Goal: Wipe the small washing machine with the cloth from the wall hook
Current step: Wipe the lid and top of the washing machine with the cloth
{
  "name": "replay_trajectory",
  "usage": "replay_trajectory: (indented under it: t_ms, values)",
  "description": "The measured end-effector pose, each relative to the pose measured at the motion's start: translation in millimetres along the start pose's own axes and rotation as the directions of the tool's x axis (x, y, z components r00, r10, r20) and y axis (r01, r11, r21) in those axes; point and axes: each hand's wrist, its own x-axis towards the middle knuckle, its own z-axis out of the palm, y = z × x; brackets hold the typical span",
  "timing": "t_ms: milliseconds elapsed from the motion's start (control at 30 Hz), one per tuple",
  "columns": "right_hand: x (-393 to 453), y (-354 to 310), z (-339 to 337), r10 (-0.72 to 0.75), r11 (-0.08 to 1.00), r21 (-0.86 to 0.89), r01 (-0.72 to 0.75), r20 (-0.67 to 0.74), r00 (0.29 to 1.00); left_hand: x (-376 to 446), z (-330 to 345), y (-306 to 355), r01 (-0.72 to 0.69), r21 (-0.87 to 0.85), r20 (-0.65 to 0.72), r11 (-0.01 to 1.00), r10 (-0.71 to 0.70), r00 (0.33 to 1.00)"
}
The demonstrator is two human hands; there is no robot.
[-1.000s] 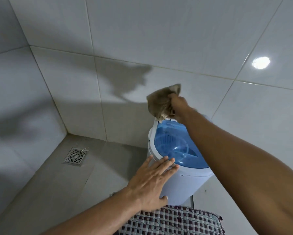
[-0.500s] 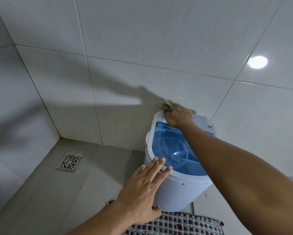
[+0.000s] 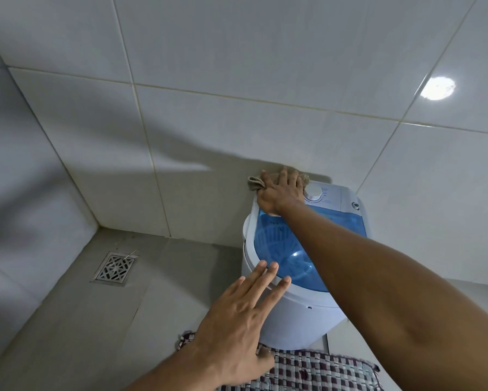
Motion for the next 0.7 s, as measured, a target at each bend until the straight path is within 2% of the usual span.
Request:
replay_trajectory:
  t_ms: [333,533,700]
  values:
    - [-15,-11,0,-0.184,0.974,-0.124,0.188,0.042,0.982,0,-2,0,0.006,0.040,0.025,0.999,-0.007,1.000]
    - [-30,-26,9,-0.243,0.934,-0.256,0.249,0.055,0.968,2,-5,3,0.018,0.067,0.038,0.998,-0.021,0.999]
    - [-45,-30,18,-0.280,0.913,-0.290,0.286,0.062,0.958,1,-6,4,0.027,0.104,0.036,0.994,-0.031,0.999]
